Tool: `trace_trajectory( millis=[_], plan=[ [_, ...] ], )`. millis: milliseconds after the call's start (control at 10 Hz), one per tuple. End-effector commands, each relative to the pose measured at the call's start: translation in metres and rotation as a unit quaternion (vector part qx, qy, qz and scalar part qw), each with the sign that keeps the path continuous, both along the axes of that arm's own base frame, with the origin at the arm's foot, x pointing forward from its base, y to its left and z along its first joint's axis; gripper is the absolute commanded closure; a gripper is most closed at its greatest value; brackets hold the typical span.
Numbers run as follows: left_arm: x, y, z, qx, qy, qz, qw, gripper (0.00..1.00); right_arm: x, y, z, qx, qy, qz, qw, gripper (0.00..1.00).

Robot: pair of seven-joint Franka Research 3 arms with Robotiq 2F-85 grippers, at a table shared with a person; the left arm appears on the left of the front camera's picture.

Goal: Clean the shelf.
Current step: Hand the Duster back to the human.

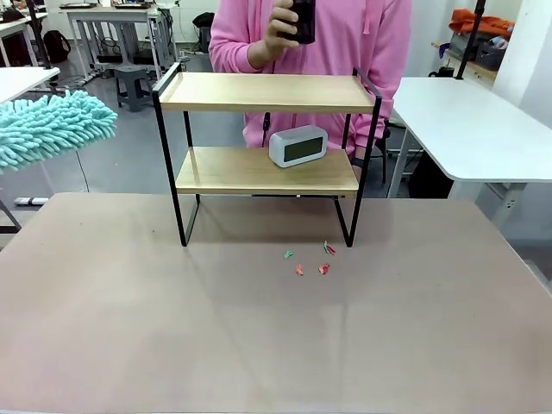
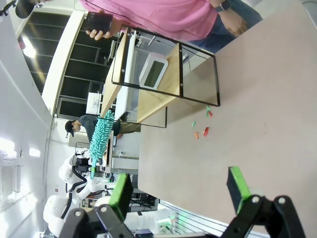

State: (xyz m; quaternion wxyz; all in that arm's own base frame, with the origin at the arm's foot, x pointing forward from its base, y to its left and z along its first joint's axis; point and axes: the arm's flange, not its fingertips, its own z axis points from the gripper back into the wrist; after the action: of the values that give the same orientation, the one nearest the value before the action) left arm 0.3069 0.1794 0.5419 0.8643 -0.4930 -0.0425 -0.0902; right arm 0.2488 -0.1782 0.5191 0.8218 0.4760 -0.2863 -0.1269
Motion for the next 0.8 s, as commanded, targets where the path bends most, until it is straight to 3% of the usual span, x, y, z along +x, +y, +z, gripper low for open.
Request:
trace_trajectory(
  millis=[0, 400, 500, 600, 700],
  plan=[
    [-0.001, 0.003, 0.001, -0.002, -0.009, -0.004, 1.000, 0.87, 0.002, 0.000, 0.001, 0.004, -0.018, 0.004, 1.000, 0.00],
    [-0.001, 0.003, 0.001, -0.002, -0.009, -0.004, 1.000, 0.87, 0.002, 0.000, 0.001, 0.004, -0.018, 0.004, 1.000, 0.00],
    [0.000, 0.000, -0.001, 0.000, 0.001, 0.000, 1.000, 0.87, 0.000, 0.000, 0.000, 0.000, 0.000, 0.000, 1.000, 0.00],
    [0.002, 0.004, 0.021, 0.000, -0.044, 0.016, 0.999, 0.87, -0.002, -0.003, 0.005, -0.022, -0.019, -0.018, 0.999, 0.00],
    [-0.010, 0.010, 0.044, -0.017, -0.082, 0.012, 0.996, 0.87, -0.001, -0.001, 0.020, -0.018, -0.045, -0.001, 0.999, 0.00]
  ],
)
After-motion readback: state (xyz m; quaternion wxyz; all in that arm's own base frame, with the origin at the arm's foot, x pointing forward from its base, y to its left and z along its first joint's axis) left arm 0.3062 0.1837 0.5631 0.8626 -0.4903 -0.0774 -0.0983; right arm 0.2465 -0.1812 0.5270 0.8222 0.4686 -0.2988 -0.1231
